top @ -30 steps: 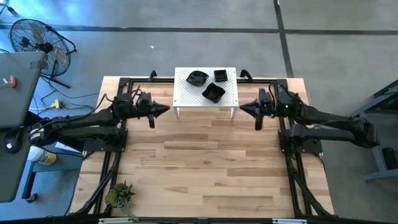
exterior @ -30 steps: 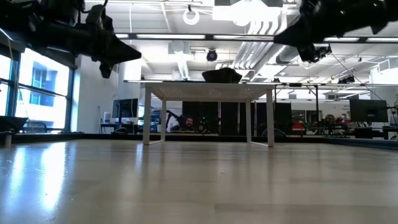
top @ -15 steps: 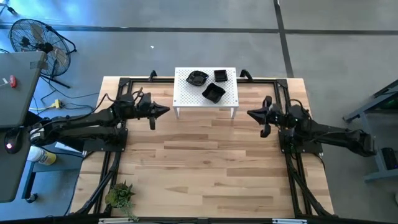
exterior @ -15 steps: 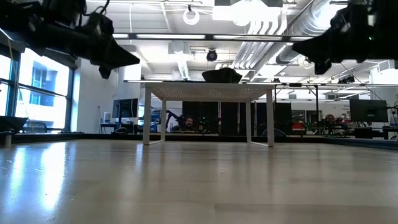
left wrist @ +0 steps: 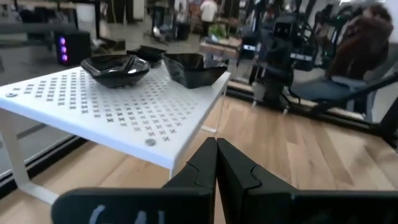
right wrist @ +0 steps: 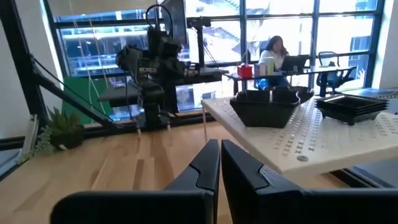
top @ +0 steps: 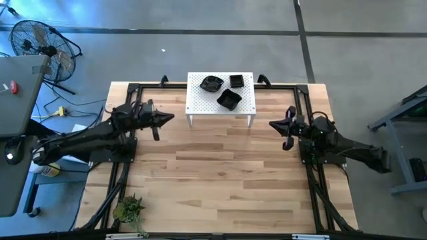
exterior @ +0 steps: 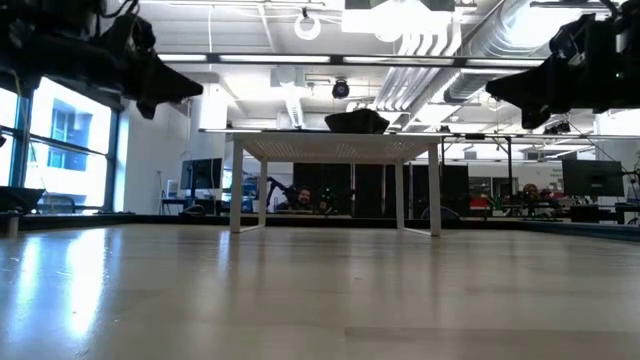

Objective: Pick & Place Mini shaped plates
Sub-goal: Return to Home Position

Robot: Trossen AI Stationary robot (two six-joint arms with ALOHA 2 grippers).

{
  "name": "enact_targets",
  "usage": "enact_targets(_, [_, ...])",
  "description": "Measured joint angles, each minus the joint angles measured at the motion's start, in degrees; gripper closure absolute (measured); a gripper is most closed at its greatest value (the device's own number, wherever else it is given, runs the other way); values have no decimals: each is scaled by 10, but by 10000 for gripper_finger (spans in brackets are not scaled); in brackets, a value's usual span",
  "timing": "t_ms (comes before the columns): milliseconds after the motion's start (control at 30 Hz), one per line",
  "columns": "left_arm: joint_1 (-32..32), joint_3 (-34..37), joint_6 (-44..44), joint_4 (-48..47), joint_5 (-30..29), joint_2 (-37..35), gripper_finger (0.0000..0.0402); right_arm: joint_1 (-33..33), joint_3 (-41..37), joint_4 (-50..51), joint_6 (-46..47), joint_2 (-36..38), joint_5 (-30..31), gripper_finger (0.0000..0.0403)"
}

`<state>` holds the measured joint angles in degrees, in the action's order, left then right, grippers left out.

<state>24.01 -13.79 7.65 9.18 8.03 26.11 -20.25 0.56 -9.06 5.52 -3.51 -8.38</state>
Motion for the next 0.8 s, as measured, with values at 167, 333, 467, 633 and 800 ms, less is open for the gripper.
enact_targets(167, [0,82,18,83,2,-54,401,0,0,12,-2,32,1,391])
enact_targets(333, [0,122,18,77,4,-119,401,0,0,14,-1,34,17,391])
enact_targets(467, [0,125,16,16,-6,-164,401,0,0,15,1,34,17,391])
enact_targets(633, [0,126,4,-48,-41,-209,401,0,0,13,5,34,14,391])
enact_targets(800, [0,130,-19,-70,-87,-227,401,0,0,11,20,34,60,391])
